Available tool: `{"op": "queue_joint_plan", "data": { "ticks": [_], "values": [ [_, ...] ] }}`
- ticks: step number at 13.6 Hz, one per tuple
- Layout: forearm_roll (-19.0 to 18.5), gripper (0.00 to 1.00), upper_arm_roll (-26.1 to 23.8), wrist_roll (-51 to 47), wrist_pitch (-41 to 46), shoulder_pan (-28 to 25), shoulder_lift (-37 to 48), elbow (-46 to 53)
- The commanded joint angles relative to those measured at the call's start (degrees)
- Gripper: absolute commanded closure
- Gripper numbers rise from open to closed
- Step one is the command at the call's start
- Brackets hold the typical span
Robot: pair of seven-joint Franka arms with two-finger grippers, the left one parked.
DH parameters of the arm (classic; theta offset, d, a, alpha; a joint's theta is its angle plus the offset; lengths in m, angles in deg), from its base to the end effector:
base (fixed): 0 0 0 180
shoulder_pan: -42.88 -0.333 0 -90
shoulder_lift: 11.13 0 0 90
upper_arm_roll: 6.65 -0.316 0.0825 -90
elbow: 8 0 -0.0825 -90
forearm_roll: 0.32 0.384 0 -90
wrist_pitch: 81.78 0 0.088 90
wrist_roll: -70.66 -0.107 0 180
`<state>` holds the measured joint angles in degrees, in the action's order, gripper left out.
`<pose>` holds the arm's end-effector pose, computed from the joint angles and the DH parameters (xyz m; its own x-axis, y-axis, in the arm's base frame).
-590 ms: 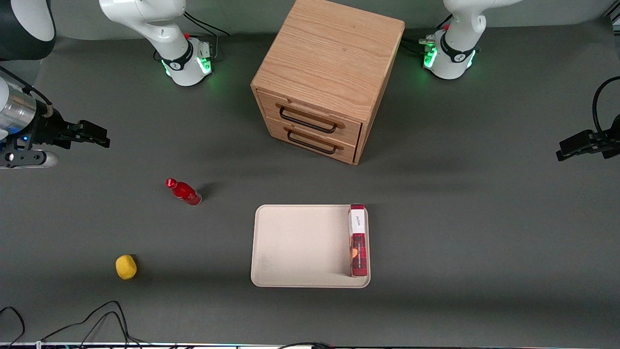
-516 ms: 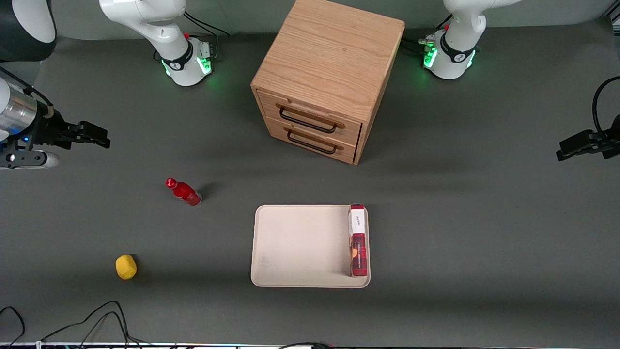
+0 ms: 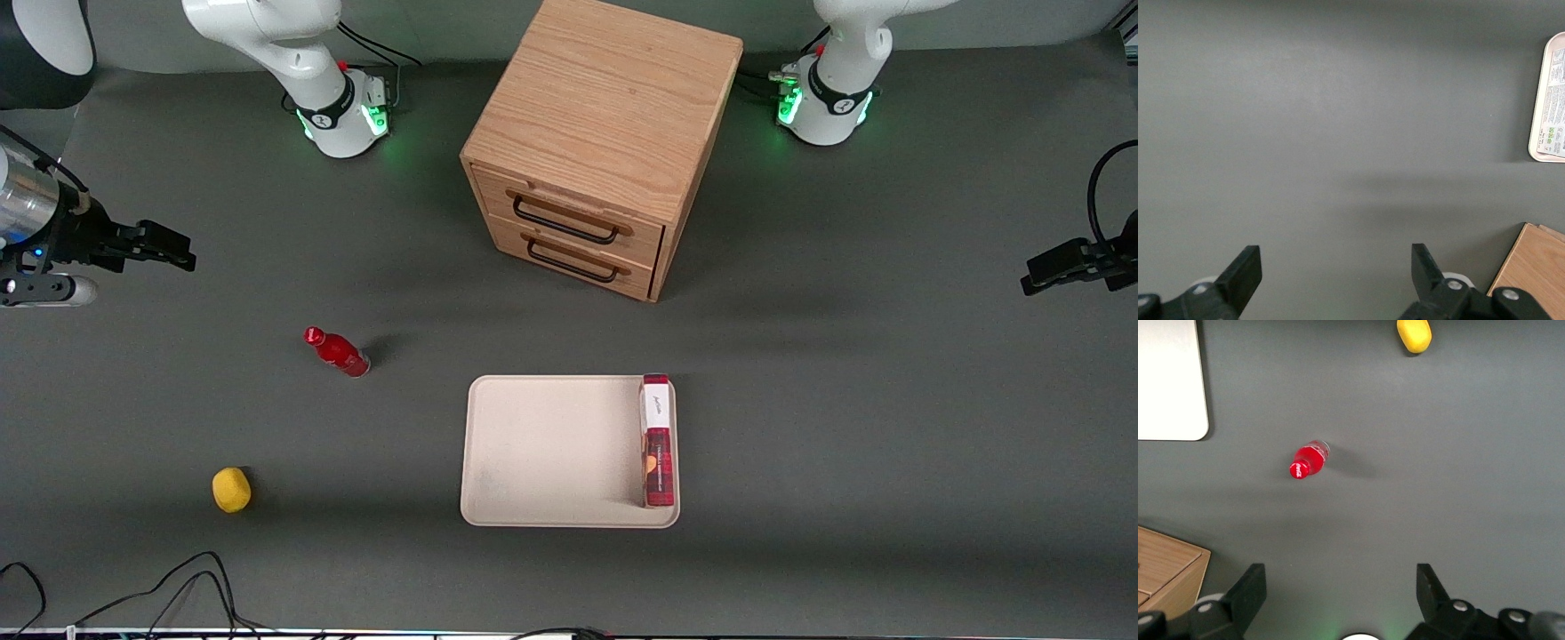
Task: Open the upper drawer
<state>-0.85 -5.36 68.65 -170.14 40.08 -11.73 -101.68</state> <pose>0.5512 0.0136 0.5862 0.9947 -0.0092 -0.1027 -0.0079 -0.9999 0.0131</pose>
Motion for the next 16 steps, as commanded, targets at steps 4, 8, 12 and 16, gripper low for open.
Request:
{"op": "queue_joint_plan", "data": {
  "ticks": [4,8,12,16],
  "values": [
    [0.00,0.00,-9.25,1.04,-0.76,-1.59,-2.11,4.63],
    [8.16,0.00,-14.90,2.44,-0.15,-1.85,-2.82,5.35],
    [11.94,0.00,-19.74,5.78,-0.76,-2.29,-6.23,7.88],
    [12.04,0.00,-23.25,19.40,-0.58,-2.99,-15.20,16.67]
  ]
}}
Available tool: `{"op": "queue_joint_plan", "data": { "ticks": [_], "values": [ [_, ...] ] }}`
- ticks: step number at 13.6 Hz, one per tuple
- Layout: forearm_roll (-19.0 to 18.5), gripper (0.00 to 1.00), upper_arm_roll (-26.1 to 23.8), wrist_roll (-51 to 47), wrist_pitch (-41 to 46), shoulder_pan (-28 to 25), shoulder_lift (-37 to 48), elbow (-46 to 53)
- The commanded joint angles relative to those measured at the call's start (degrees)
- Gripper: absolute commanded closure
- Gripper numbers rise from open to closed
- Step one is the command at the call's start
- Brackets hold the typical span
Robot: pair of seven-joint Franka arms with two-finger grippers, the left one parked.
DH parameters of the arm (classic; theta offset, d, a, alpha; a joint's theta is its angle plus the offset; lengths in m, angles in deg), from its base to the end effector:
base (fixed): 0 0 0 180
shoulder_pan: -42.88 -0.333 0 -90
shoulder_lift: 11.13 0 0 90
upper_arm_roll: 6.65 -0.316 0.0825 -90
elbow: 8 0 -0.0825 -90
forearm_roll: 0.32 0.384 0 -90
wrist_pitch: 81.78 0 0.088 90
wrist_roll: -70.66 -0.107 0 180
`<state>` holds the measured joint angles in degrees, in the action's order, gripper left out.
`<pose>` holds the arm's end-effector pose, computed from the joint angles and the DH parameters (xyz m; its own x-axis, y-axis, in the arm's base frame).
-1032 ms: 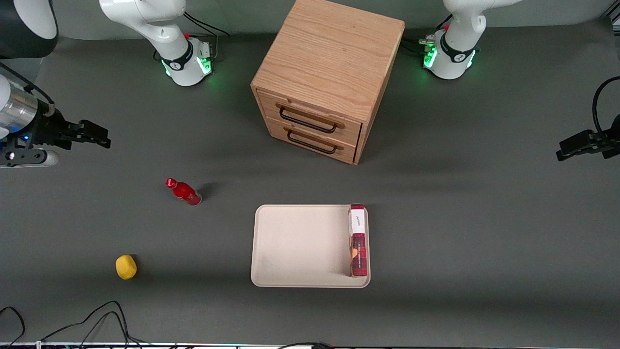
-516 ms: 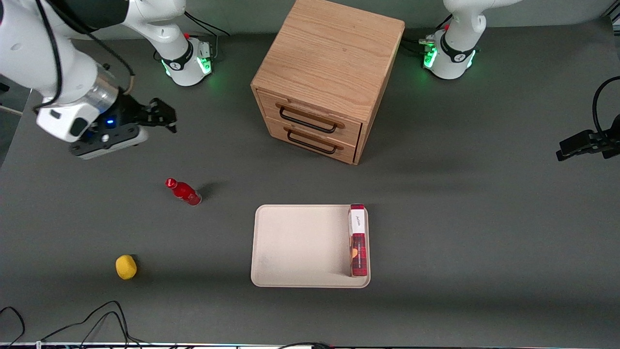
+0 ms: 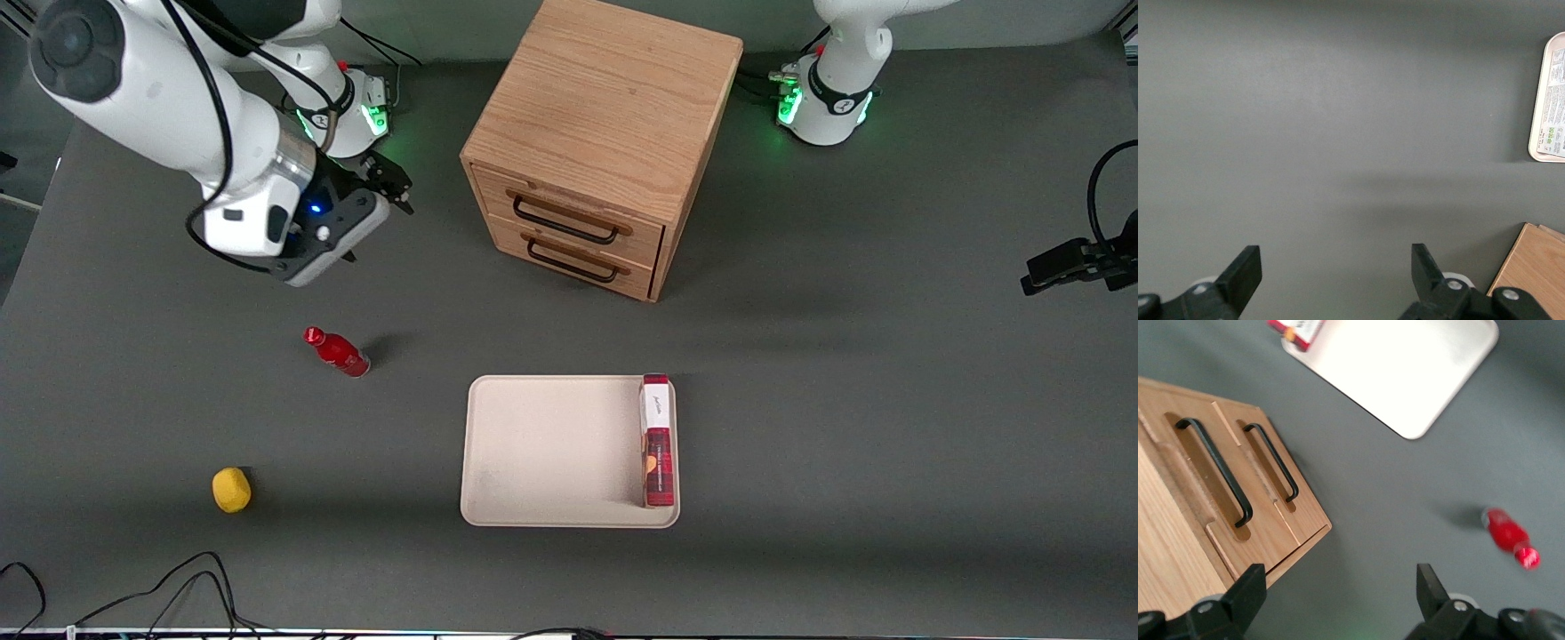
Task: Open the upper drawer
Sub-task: 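Move the right gripper toward the upper drawer's black handle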
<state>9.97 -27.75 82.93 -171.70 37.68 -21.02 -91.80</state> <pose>0.5396 0.2673 0.5845 0.7866 0.6174 -0.0023 0.5982 -0.7630 -0.2450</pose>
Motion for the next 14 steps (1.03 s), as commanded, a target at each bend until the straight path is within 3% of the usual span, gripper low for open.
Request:
{"op": "queue_joint_plan", "data": {
  "ticks": [1,4,7,10,14],
  "values": [
    [1.05,0.00,-1.48,6.53,0.97,-1.38,-6.97,7.76],
    [0.35,0.00,-1.84,8.91,0.62,-4.19,-7.51,7.77],
    [-2.89,0.00,-1.93,10.84,0.44,-7.62,-9.17,7.69],
    [-4.48,0.00,-1.84,11.63,0.53,-8.07,-12.24,8.12],
    [-10.46,0.00,-1.75,12.43,-0.79,-11.57,-13.66,8.39]
  ]
}}
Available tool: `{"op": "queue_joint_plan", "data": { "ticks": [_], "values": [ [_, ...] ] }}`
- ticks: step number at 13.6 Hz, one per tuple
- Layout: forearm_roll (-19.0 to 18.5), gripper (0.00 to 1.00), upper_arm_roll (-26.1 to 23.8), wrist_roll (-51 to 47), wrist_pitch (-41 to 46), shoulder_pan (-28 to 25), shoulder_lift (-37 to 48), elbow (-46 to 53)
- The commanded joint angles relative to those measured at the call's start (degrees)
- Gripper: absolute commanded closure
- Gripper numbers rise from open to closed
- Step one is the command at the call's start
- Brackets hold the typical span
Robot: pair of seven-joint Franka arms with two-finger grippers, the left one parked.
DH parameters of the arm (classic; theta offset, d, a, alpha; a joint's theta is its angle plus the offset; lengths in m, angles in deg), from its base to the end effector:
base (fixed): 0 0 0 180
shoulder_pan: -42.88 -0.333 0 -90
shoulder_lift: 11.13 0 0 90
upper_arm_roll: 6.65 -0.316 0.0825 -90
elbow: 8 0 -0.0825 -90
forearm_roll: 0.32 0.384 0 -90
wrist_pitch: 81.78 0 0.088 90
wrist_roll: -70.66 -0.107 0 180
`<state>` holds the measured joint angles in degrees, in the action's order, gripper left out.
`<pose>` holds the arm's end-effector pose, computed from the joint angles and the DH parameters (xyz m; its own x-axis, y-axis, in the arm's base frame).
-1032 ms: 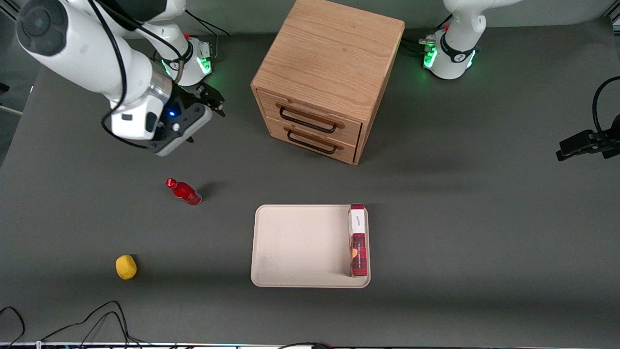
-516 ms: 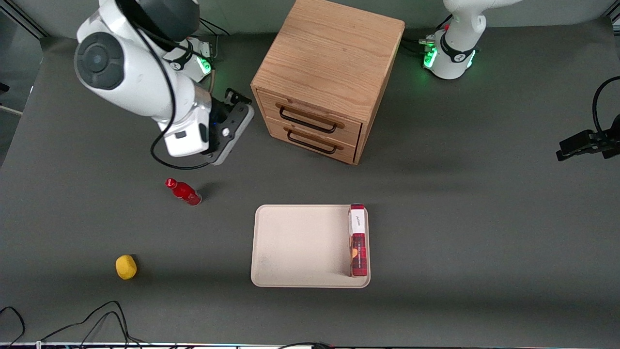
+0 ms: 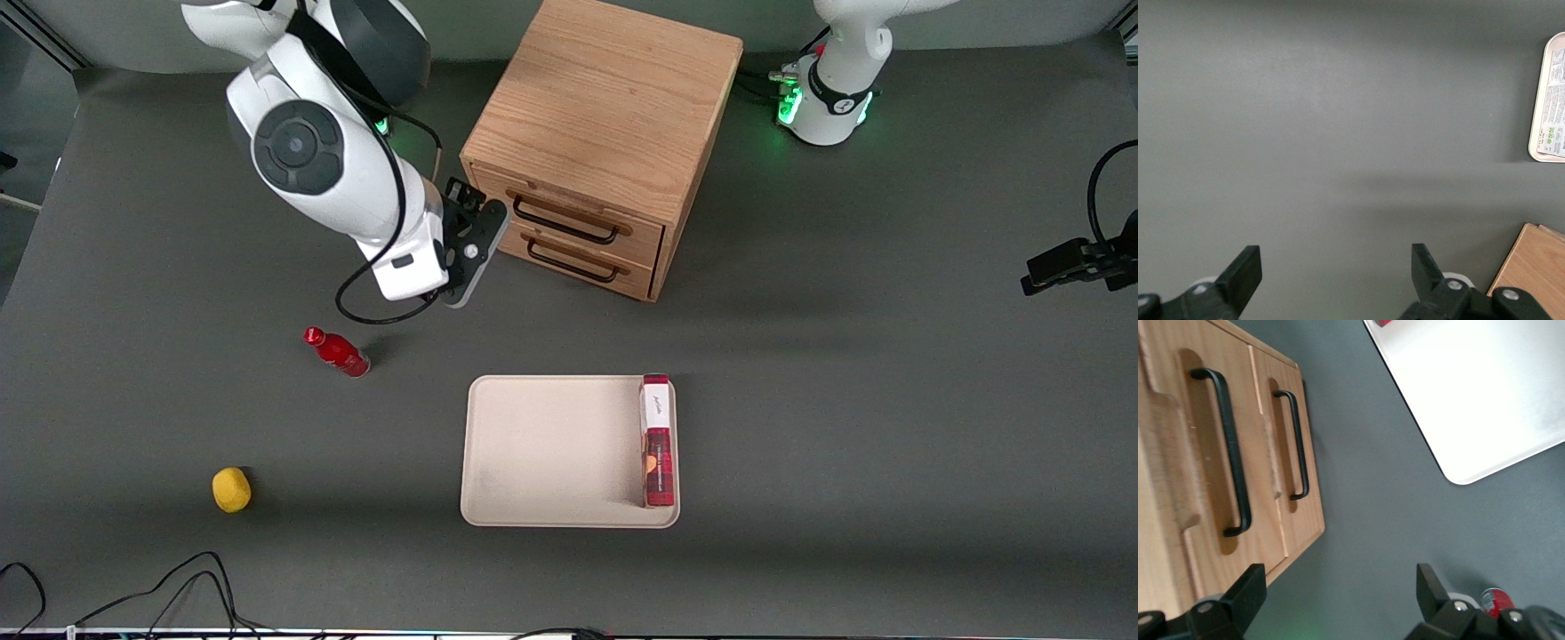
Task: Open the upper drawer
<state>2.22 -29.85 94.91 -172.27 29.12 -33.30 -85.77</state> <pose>0.5443 0.3607 0.5071 0.4943 0.8682 -0.0438 0.8406 -0.4903 -0.2302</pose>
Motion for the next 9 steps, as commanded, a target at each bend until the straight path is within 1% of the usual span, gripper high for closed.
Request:
{"op": "queue_joint_plan", "data": {
  "ticks": [1,3,5,9],
  "values": [
    [-5.06,0.00,0.26,0.27,-0.30,-5.02,-1.64,2.19],
    [-5.61,0.00,0.35,-1.91,-0.30,-6.71,-3.04,2.19],
    [-6.31,0.00,0.43,-5.87,-2.57,-8.99,-3.75,2.19],
    [-5.88,0.00,0.35,-5.97,-3.38,-9.08,-4.63,2.10]
  ]
}}
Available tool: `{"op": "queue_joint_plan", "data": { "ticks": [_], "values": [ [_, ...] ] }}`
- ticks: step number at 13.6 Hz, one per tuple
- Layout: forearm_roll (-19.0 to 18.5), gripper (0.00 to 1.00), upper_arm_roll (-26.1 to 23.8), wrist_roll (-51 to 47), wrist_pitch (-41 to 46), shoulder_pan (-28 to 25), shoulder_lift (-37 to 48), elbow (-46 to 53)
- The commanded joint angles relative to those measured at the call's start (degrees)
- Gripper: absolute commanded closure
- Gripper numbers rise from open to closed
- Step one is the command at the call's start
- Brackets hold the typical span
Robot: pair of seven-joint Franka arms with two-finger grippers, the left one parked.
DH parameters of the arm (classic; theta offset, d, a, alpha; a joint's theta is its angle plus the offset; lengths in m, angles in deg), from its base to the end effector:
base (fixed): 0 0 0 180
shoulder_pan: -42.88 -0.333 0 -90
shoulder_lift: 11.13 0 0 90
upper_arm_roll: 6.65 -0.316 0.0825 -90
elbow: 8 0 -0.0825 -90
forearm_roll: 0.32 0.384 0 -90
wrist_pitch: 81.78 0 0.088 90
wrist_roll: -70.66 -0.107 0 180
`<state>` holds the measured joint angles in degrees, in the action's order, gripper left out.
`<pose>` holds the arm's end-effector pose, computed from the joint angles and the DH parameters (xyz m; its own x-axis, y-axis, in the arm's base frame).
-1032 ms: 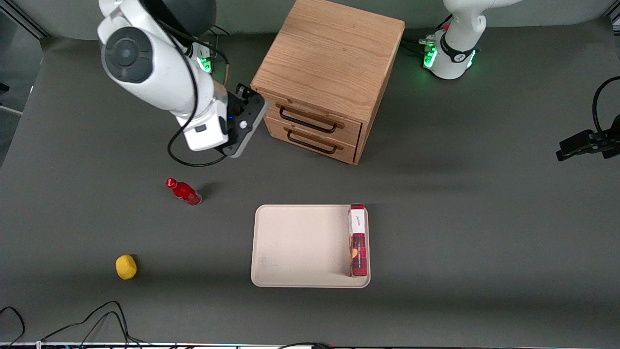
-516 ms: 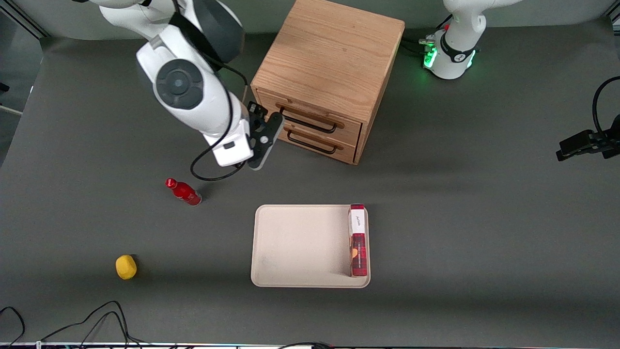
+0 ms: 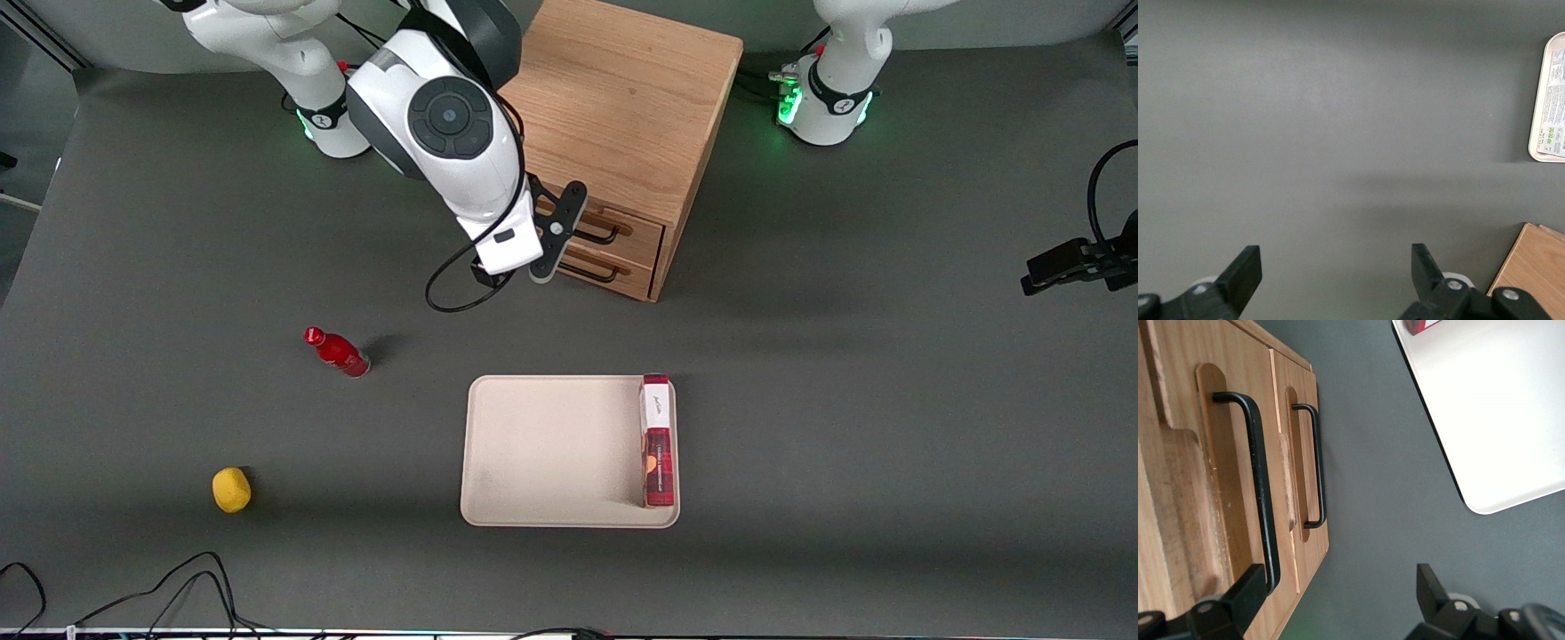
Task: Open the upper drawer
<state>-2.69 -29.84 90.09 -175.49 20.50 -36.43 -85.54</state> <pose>0.5040 0.4393 0.4774 0.4331 0.8982 -0.0754 0.8834 -0.4395 -0.1625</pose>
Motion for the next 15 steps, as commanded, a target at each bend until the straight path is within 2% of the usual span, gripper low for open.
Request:
{"op": "queue_joint_plan", "data": {
  "ticks": [1,15],
  "values": [
    [-0.89,0.00,0.34,-1.24,-0.25,-0.46,-2.20,2.22],
    [-0.80,0.00,0.26,-2.03,-7.01,-2.66,-3.96,1.61]
  ]
}}
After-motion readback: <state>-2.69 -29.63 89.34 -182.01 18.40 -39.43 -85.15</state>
